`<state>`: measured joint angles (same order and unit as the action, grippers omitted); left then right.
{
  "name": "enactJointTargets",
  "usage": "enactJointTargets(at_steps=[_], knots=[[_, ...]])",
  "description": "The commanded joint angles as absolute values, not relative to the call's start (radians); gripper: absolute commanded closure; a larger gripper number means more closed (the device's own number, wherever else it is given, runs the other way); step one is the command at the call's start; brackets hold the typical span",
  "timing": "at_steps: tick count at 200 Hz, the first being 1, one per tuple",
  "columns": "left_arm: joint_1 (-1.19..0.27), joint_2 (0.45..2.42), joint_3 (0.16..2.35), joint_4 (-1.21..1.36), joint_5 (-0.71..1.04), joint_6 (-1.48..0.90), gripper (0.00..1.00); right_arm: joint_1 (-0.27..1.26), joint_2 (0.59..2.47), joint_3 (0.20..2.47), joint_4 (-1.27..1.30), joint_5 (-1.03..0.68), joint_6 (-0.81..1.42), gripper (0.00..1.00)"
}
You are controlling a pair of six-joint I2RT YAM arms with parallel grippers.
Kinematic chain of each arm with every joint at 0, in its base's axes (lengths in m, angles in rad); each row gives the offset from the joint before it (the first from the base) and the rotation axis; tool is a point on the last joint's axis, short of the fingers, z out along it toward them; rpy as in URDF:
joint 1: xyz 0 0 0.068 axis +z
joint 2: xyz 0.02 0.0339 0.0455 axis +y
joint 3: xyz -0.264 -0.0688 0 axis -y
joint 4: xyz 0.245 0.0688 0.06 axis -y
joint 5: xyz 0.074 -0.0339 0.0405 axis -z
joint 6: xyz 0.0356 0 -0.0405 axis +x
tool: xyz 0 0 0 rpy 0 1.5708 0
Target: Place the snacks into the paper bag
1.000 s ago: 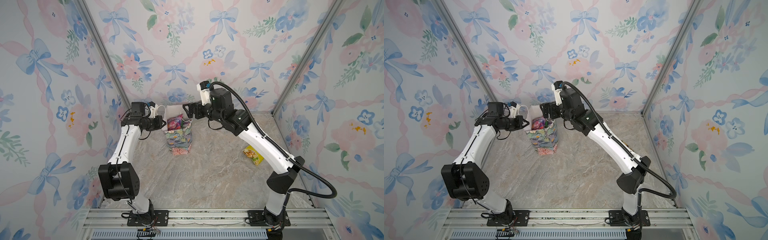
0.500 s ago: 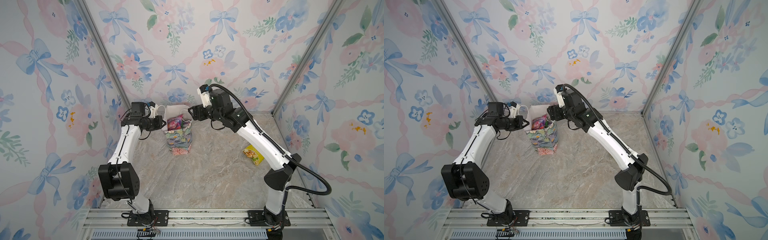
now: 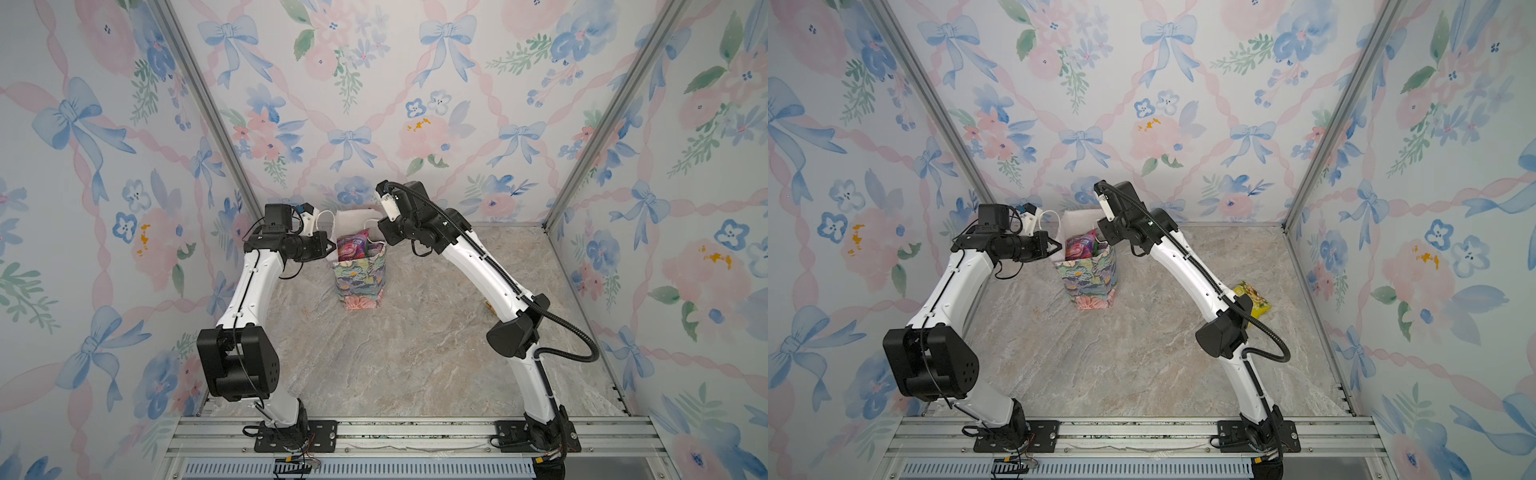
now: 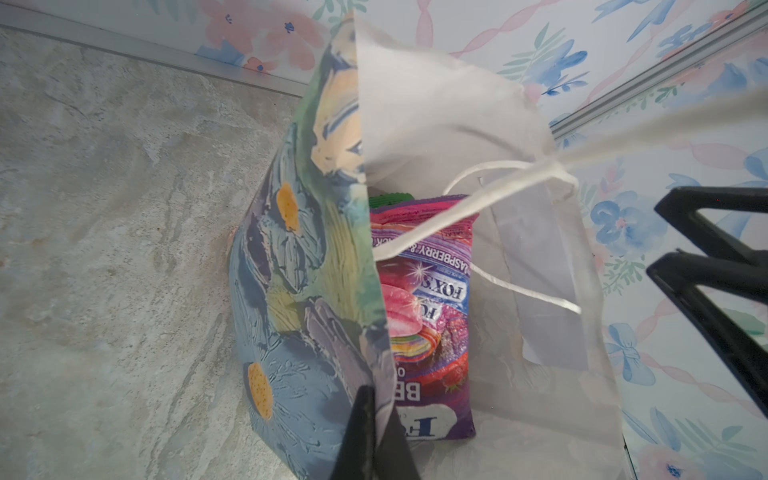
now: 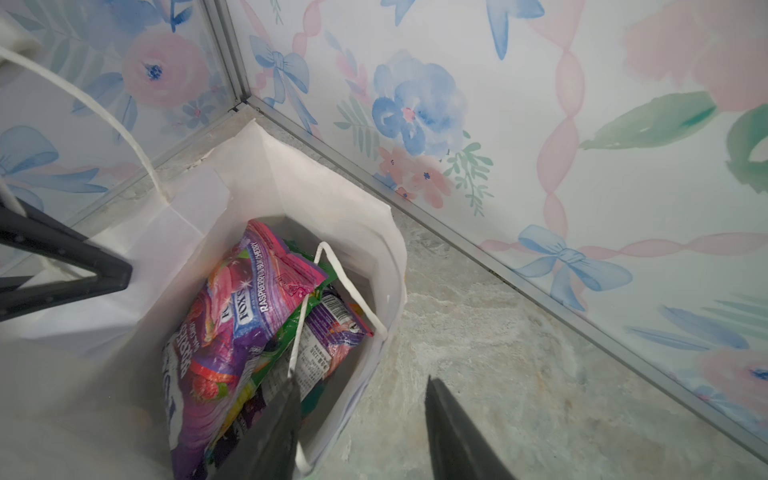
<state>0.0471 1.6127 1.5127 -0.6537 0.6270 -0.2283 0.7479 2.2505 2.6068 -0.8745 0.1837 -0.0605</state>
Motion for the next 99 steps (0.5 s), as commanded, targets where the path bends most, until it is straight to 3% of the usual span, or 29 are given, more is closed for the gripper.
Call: enactJointTargets(at_steps=[1,99], knots=[[0.019,1.599,1.553,-0.650,0.709,-0.218,1.00,0.749,2.265,2.637,-0.882,0.251,-0.141,0.51],[-0.010,1.603,1.570,-0.651,0.729,-0.219,1.00,0.744,2.281,2.604,-0.879,0.257,-0.236,0.54]])
